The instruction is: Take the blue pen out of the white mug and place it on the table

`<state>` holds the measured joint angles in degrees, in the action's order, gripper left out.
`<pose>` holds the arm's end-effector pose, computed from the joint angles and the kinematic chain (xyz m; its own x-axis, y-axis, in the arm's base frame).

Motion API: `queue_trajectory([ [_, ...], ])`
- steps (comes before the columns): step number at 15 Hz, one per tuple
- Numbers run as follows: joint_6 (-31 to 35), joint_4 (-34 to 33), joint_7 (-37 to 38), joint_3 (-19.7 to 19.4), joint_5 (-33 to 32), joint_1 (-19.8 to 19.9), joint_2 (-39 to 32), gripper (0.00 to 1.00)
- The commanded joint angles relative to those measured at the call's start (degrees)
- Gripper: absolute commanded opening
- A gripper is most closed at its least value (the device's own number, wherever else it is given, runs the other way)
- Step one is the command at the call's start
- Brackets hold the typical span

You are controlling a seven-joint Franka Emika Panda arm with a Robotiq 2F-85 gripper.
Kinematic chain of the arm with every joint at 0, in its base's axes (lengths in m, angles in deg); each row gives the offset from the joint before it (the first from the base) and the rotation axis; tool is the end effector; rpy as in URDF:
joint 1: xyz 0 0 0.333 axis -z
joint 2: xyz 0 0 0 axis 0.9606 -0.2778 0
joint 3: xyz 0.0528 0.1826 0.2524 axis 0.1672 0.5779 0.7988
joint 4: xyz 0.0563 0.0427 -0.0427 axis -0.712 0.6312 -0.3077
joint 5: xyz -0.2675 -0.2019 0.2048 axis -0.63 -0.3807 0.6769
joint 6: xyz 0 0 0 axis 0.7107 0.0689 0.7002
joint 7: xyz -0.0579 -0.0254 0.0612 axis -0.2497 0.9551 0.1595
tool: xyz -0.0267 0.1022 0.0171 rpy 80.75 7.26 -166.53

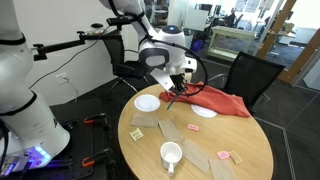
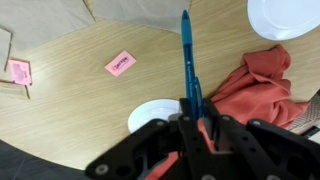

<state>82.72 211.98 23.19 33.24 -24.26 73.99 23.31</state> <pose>0.5422 -0.0018 0.2628 0.9253 0.1456 0.3502 0.1749 -0.9831 -0.0534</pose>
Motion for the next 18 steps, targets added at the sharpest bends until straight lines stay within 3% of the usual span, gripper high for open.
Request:
queue_trajectory([
  [1, -2.9, -5.3, 1.9, 0.0, -0.6, -1.2, -4.2, 0.04],
  [3, -3.4, -7.6, 2.4, 0.2, -0.1, -2.0, -6.6, 0.04],
  [4, -3.4, -8.7, 5.1, 3.7, -3.2, 1.3, -7.9, 0.04],
  [9, -5.2, -15.3, 10.9, 7.4, -6.5, 2.4, -14.7, 0.04],
  [18, -6.4, -23.3, 20.3, 5.9, -11.9, 0.6, -24.2, 0.04],
])
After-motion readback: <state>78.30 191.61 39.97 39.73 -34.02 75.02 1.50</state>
